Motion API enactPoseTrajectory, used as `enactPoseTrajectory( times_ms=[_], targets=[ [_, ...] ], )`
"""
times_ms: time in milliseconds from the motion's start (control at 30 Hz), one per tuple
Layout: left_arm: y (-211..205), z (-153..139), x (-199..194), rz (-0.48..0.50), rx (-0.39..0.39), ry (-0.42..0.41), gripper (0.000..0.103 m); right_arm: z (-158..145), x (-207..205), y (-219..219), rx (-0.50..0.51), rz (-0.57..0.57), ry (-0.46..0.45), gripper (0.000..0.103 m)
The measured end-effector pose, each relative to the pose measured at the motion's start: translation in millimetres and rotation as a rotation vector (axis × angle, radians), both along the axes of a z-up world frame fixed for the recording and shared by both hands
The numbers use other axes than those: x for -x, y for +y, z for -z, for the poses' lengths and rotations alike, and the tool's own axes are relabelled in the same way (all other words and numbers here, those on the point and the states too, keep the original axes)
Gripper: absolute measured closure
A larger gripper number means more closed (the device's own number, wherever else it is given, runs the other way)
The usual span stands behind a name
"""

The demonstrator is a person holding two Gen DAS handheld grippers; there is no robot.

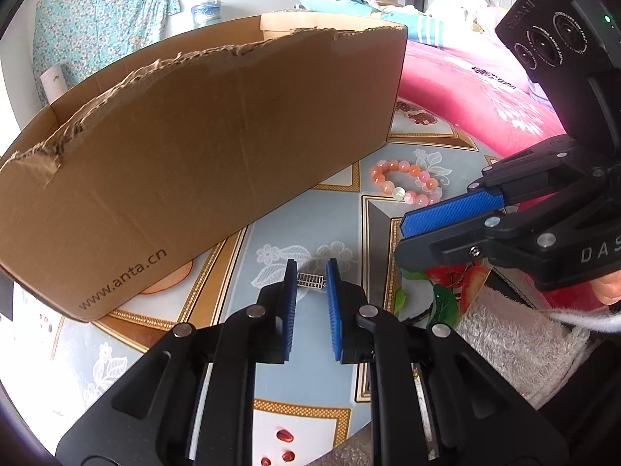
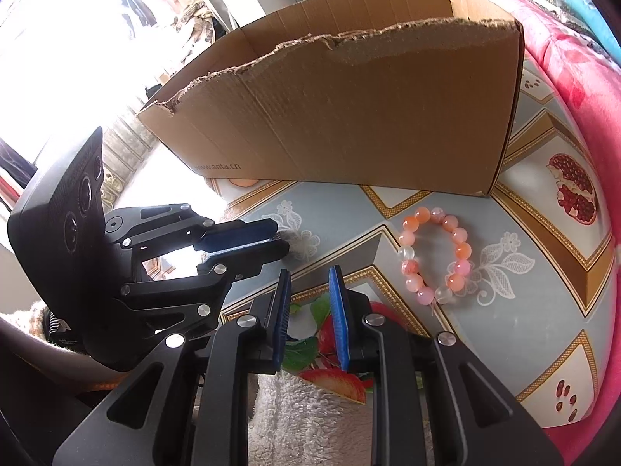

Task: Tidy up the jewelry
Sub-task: 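Move the left gripper to the silver spring charm while the right gripper reaches the pink bead bracelet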

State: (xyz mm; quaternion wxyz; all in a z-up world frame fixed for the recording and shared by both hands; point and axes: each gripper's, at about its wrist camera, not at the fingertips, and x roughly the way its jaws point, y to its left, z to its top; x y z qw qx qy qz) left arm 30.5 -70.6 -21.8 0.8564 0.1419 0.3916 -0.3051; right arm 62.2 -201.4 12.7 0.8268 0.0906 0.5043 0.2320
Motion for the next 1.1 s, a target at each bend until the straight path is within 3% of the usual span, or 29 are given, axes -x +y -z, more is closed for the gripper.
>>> enactPoseTrajectory(
  times_ms=[367,600,1100],
  targets=[
    [19.7,-5.8,-5.2,-0.109,0.015,0.066,0.089,-15.6,-2.6,-8.6,0.061,0.050,-0.060,0.082],
    [24.5,-10.3,-16.7,-0.178,0.009,0.117,0.089,-6.5,-18.2,-15.6,0.120,0.118,-0.019,0.082],
    [20.9,-6.3,-31.2,-0.233,-0.022,0.176,0.089,4.2,-36.7,-4.7,0.170,0.120,0.028,0.082]
  ],
)
